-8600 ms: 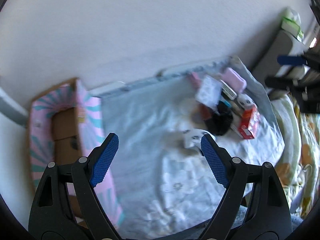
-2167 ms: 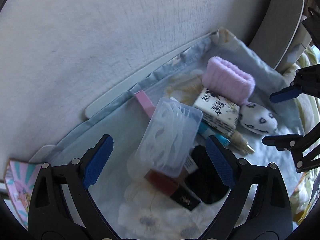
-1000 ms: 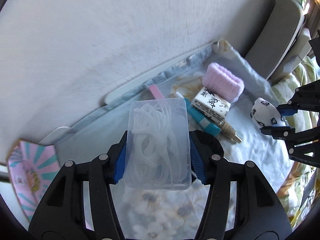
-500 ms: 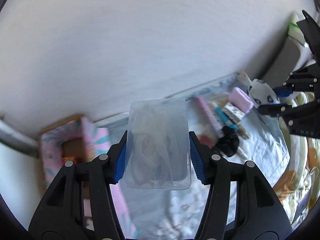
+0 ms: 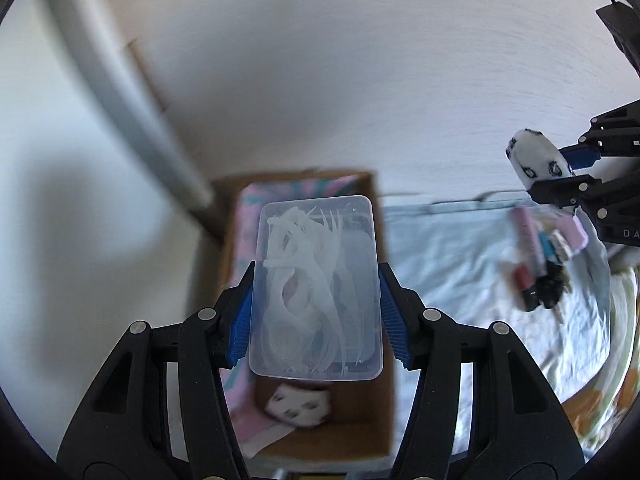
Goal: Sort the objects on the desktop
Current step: 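Carry floss box and sock into the cardboard box and release both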
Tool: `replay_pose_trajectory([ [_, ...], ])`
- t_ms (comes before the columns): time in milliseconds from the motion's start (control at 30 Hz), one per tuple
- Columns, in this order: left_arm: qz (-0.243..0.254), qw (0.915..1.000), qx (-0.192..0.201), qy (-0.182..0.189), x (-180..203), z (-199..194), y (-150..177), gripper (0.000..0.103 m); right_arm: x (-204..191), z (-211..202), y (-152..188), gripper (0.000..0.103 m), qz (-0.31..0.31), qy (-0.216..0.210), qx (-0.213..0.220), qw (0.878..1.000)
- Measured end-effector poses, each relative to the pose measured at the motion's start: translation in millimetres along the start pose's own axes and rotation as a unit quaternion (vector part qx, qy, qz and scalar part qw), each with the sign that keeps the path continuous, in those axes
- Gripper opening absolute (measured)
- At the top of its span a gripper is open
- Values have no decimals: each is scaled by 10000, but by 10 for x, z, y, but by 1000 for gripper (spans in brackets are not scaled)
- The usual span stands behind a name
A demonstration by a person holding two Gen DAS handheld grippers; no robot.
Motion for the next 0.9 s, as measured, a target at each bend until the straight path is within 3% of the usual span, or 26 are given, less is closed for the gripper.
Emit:
replay_pose_trajectory([
  [167, -285, 9987, -289, -305, -334, 109, 322, 52, -517, 315, -425, 25, -395, -462, -29, 9981],
  [367, -657, 9952, -719, -122, -342, 388, 750, 52, -1163, 830, -709, 25, -1086, -1137, -297, 9871],
  [567, -843, 9910, -1029, 134, -243, 622, 1078, 52, -1616, 1284, -698, 25, -1406, -1341, -756, 9780],
  [633, -880, 9902, -1070, 172, -276, 639, 1110, 52, -1692, 1374, -667, 25, -1687, -1445, -857, 9712],
  [767, -1029, 9891, -1004, 307, -358, 609, 1097, 52, -1732, 1435, -647, 25, -1700, -1467, -952, 9698],
  [800, -1092, 9888, -930, 407, -371, 589, 1078, 56, -1738, 1440, -649, 26, -1707, -1490, -967, 9692],
  [833, -1152, 9882, -891, 467, -377, 578, 1057, 78, -1749, 1446, -653, 28, -1709, -1551, -998, 9679],
  [900, -1297, 9869, -894, 342, -413, 565, 1034, 100, -1762, 1467, -664, 45, -1638, -1674, -1075, 9662],
])
Point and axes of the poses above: each gripper's, at about its wrist camera, not at the fingertips, and z roughly the way its jaws point, x to its right, y to its underside, the point moved 3 cm from there along z, roughly the way its jaws point, and after that the axes turned 1 degree about y, right-handed, at the moved point
